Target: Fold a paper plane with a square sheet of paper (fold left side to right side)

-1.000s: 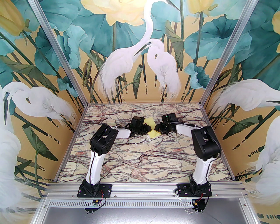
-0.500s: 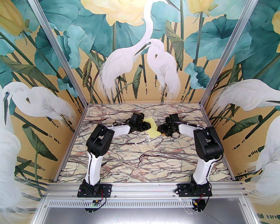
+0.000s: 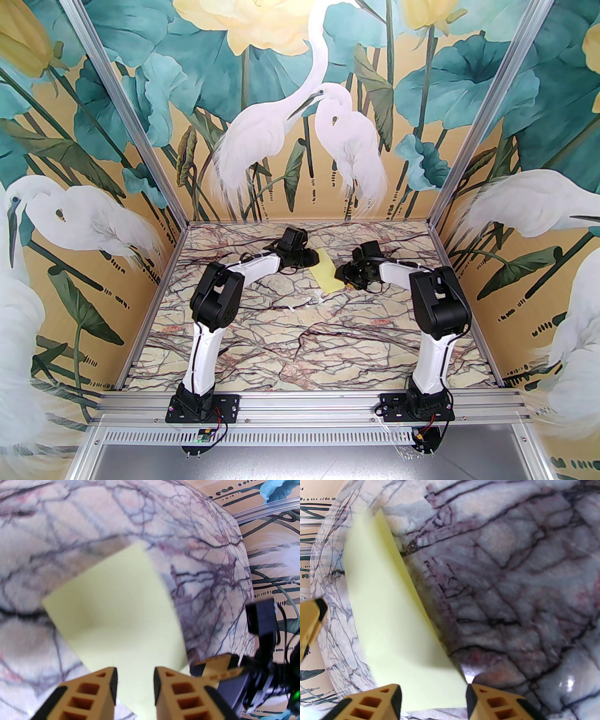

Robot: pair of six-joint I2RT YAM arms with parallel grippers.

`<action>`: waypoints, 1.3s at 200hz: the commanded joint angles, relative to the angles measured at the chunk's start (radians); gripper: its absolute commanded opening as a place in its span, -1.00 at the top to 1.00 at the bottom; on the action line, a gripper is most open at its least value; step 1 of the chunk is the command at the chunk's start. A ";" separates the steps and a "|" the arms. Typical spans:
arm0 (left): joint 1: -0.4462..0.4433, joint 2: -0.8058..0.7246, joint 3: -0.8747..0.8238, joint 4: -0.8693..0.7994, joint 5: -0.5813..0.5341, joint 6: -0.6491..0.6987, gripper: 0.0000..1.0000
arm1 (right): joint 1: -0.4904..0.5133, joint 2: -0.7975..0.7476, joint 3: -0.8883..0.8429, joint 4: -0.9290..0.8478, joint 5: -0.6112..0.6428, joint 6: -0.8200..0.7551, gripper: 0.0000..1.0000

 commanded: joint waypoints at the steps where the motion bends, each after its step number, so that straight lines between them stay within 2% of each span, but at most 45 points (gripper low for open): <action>1: -0.007 0.102 0.117 -0.112 -0.002 0.018 0.40 | -0.006 -0.115 -0.048 0.010 0.070 -0.003 -0.31; 5: -0.010 0.113 0.126 -0.120 -0.001 0.017 0.40 | -0.006 -0.126 -0.053 0.007 0.075 -0.002 -0.38; 9: -0.012 0.117 0.135 -0.130 -0.004 0.015 0.41 | -0.007 -0.145 -0.061 0.006 0.082 -0.002 -0.54; 14: -0.015 0.130 0.141 -0.138 -0.007 0.014 0.41 | -0.007 -0.162 -0.070 0.006 0.086 -0.002 -0.60; 16: -0.016 0.141 0.141 -0.140 -0.007 0.015 0.42 | -0.007 -0.169 -0.073 0.005 0.087 -0.002 -0.72; 19: -0.018 0.148 0.140 -0.143 -0.005 0.015 0.42 | -0.007 -0.180 -0.078 0.003 0.090 0.000 -0.79; 56: -0.040 0.148 0.092 -0.150 0.028 0.028 0.43 | -0.007 -0.290 -0.123 -0.009 0.109 0.009 -0.95; 82: -0.062 0.126 0.019 -0.160 0.049 0.058 0.44 | -0.006 -0.349 -0.151 -0.016 0.110 0.013 -0.96; 170: -0.146 -0.164 -0.386 -0.057 0.075 0.109 0.44 | 0.032 -0.473 -0.259 -0.037 0.099 0.001 -0.97; 199: -0.154 -0.236 -0.470 -0.029 0.059 0.085 0.42 | 0.048 -0.440 -0.290 -0.036 0.068 -0.028 -0.80; 210: -0.153 -0.265 -0.491 -0.020 0.044 0.075 0.38 | 0.054 -0.408 -0.285 -0.036 0.071 -0.049 -0.67; 225: -0.154 -0.316 -0.518 -0.005 0.030 0.050 0.23 | 0.065 -0.365 -0.267 -0.046 0.090 -0.064 -0.66; 260: -0.154 -0.446 -0.606 0.045 0.007 0.007 0.11 | 0.122 -0.268 -0.208 -0.066 0.141 -0.116 -0.69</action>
